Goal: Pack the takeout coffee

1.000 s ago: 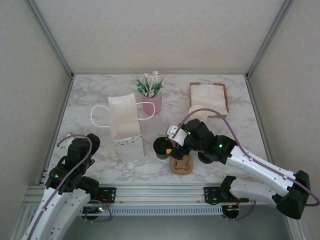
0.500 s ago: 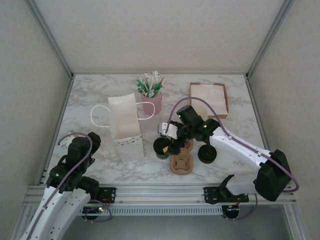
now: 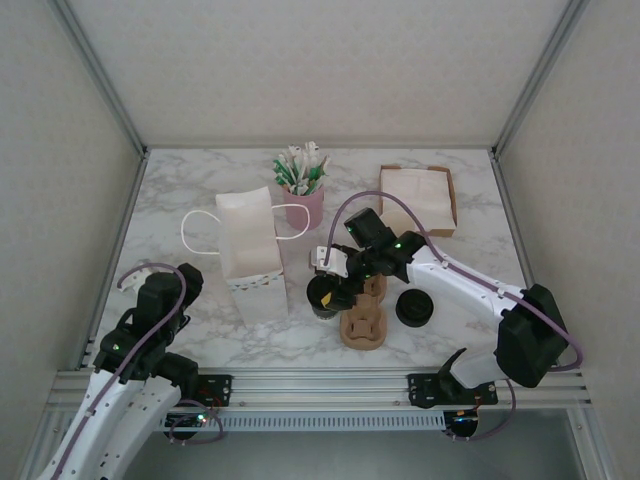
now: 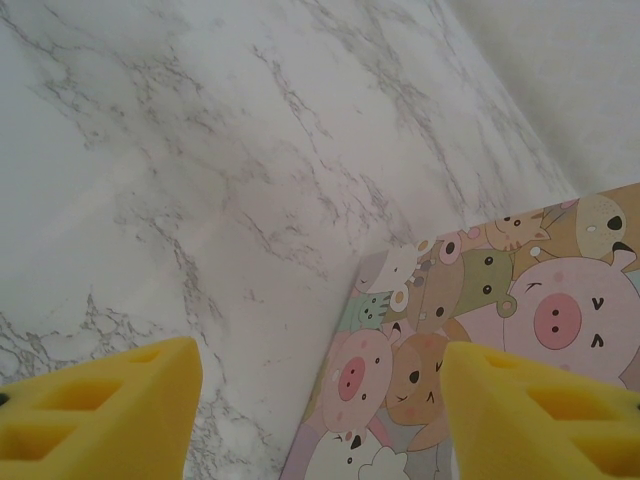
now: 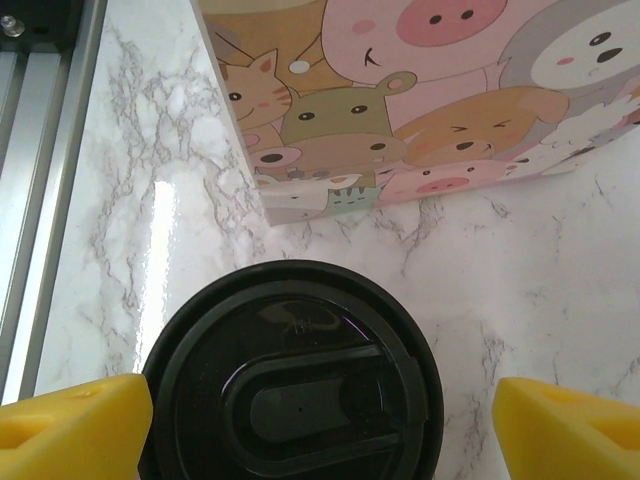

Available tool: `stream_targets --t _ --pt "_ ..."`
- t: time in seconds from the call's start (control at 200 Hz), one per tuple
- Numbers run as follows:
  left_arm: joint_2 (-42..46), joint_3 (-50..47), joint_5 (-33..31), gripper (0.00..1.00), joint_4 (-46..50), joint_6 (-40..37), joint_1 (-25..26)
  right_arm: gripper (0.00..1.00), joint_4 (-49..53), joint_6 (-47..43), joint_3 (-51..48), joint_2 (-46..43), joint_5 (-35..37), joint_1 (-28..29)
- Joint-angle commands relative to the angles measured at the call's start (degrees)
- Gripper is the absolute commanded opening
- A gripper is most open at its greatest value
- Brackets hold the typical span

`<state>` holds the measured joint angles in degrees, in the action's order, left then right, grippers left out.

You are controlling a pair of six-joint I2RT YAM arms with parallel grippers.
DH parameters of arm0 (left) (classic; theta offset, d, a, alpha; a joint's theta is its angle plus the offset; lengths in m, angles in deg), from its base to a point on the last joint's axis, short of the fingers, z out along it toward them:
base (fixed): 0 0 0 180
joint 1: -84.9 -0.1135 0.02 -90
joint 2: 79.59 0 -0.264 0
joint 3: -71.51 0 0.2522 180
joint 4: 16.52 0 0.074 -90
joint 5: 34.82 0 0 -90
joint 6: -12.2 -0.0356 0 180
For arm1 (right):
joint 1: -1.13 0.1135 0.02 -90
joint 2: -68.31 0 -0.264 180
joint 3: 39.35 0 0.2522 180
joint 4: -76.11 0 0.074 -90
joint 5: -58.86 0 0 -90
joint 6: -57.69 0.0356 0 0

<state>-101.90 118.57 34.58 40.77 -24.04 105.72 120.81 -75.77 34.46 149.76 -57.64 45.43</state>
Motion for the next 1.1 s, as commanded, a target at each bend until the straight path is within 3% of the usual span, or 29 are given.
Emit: stream_targets --t 0.0,0.275,0.511,1.096 --pt "-0.09 0.54 -0.32 0.65 0.02 -0.67 0.33 0.90 1.32 -0.84 0.94 0.80 -1.70 0.74" --pt "0.06 0.54 -0.25 0.66 0.15 -0.52 0.28 0.87 1.93 -1.27 0.49 2.33 0.02 1.20" --pt "-0.02 0.06 -0.32 0.67 -0.08 -0.06 0.34 0.74 2.62 -1.84 0.07 3.01 0.96 1.70" --pt "-0.05 -0.13 -0.67 0.68 0.31 0.65 0.34 0.74 3.45 -0.86 -5.49 2.77 9.57 4.00"
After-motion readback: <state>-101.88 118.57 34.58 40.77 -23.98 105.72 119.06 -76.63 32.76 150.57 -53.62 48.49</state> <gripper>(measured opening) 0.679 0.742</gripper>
